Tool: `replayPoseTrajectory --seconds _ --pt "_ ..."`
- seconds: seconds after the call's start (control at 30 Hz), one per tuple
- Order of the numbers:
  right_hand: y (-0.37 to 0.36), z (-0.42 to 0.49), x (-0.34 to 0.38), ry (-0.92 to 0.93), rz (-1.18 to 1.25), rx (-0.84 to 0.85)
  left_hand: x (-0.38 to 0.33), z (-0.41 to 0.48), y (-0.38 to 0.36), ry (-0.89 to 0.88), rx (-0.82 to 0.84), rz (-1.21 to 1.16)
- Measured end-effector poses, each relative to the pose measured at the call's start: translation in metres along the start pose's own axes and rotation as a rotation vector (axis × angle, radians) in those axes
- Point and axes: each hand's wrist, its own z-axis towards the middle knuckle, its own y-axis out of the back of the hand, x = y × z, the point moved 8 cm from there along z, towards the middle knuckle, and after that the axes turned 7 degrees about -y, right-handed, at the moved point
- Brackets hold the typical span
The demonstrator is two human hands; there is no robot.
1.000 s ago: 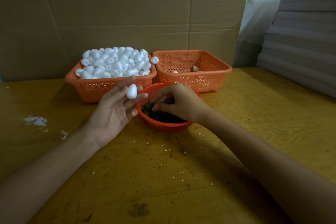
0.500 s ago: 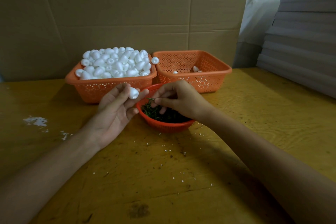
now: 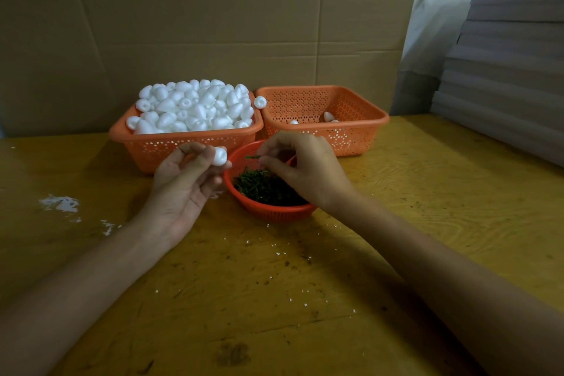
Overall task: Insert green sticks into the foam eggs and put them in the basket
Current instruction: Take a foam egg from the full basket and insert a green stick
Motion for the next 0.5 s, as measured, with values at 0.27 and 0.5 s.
replayPoseTrajectory --seconds 0.27,0.5 --pt "-0.002 -0.015 0.031 0.297 -0.262 -0.144 -0.005 -0.002 -0.004 -0.053 0.01 0.095" --pt "0.0 -0.014 0.026 0.292 -0.194 -0.171 -0.004 -0.003 -0.001 -0.032 -0.006 0.117"
